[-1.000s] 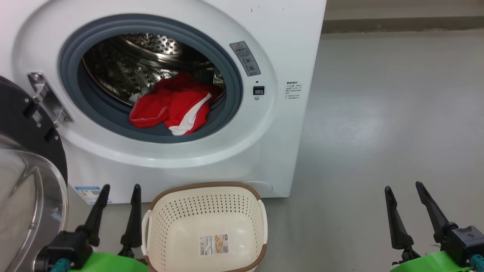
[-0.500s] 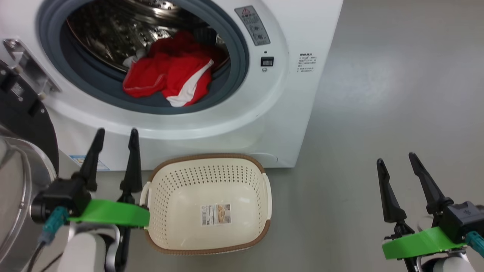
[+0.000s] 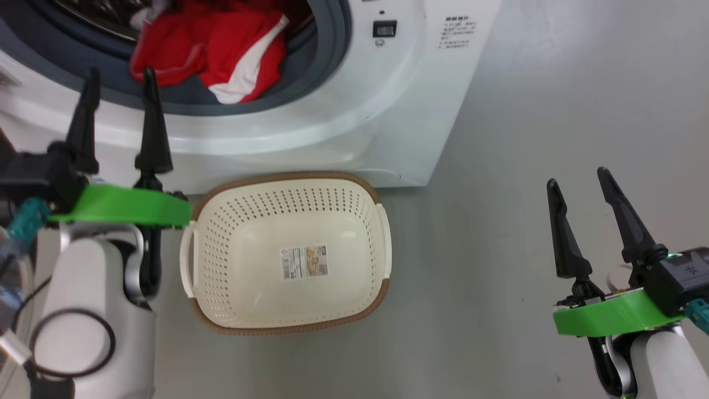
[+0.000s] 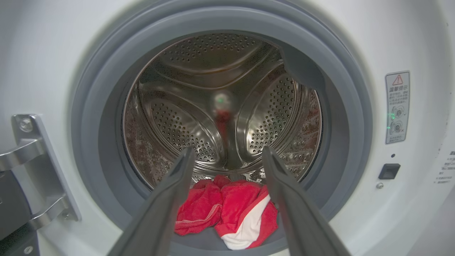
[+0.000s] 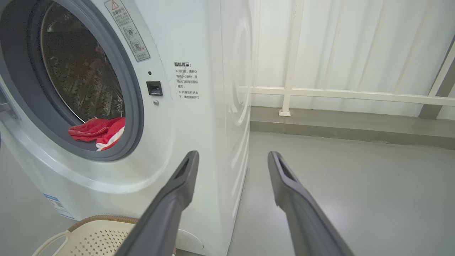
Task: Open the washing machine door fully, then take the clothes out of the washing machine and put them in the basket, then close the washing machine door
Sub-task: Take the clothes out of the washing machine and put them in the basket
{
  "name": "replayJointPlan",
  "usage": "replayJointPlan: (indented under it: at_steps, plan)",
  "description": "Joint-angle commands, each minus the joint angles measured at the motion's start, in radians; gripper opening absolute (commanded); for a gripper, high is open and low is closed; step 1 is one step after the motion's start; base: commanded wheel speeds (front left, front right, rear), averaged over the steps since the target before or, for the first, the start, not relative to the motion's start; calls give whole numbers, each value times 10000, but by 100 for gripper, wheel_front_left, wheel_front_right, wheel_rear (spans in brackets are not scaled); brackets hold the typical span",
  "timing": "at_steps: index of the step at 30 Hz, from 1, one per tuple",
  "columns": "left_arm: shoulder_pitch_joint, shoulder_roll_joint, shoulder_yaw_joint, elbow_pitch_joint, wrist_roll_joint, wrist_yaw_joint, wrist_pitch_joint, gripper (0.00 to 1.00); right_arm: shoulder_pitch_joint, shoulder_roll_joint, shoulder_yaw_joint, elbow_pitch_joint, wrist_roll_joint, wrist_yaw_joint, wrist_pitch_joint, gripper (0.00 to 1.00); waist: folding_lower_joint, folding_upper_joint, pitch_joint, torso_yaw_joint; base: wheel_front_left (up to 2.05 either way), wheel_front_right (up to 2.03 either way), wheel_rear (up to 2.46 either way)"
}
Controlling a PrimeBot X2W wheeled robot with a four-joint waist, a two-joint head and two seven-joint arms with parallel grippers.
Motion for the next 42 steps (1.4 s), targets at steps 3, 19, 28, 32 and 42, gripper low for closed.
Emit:
replayJointPlan:
  at_steps: [3,19,28,32,42]
  plan:
    - [-762,418,354,189,274,21,-47,100,-356,-91,255,-293,-75,63,-63,100,0,0,994,-343,0,0,0]
    - [-4379,1348,1,4275,1155,472,-6,100,-1084,-91,385,-343,-111,63,-63,100,0,0,2361,-837,0,0,0]
    - [-5875,2067,-369,7029,1673,1187,873,100,-1098,-91,551,-282,-25,63,-63,100,0,0,2478,-1160,0,0,0]
    - [-6209,2303,-489,7659,1821,1427,1270,100,-1076,-91,608,-265,-18,63,-63,100,0,0,2471,-1278,0,0,0]
    - [-6772,2614,-931,8714,2107,1758,2223,100,-972,-91,709,-248,41,63,-63,100,0,0,2509,-1492,0,0,0]
